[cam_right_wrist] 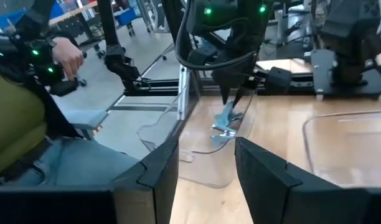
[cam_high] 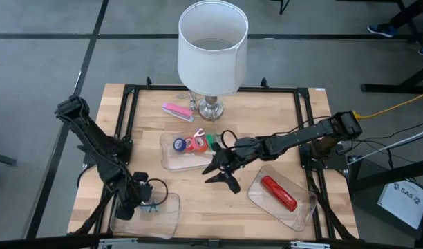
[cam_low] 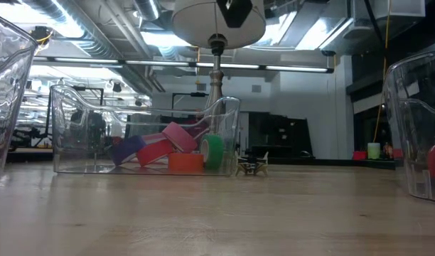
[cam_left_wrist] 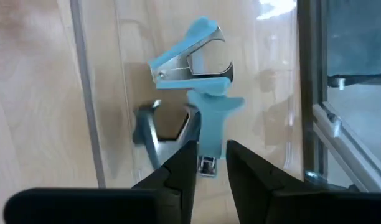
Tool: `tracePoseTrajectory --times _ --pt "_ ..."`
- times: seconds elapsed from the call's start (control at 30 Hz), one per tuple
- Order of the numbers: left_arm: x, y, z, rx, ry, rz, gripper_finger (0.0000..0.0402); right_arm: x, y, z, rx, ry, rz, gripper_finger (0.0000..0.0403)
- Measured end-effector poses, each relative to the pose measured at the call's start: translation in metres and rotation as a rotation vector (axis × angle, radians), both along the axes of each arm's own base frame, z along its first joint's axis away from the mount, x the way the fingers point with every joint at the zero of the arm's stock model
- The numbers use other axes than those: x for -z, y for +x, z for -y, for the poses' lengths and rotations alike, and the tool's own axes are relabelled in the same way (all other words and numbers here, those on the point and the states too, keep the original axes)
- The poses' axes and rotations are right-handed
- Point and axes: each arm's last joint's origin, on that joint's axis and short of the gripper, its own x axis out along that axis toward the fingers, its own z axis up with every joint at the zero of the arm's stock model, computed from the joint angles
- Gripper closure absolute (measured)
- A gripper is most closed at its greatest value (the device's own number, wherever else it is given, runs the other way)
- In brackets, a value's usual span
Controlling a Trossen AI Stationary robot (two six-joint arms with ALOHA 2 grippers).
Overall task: Pick and place Stapler, Stapler remover, tape
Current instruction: Put the blue staple remover into the bottom left transparent bin, then adjust the top transparent bin
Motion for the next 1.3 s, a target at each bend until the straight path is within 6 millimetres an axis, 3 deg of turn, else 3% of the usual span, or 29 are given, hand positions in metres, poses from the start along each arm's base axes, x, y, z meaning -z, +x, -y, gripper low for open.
tracePoseTrajectory --times 0.53,0.93,1.3 --pt "-0.022 0.004 -0.011 0.005 -0.085 0.076 0.0279 0.002 -0.004 0.000 -0.021 0.031 -0.099 0.0244" --pt "-0.060 -0.002 -0.040 0.040 -0.123 0.358 0.0279 -0.035 -0.010 0.006 0.120 -0.120 -0.409 0.0244" --pt "-0.077 0.003 -0.069 0.050 0.222 0.705 0.0279 0.000 -0.024 0.016 0.213 -0.237 -0.601 0.0244"
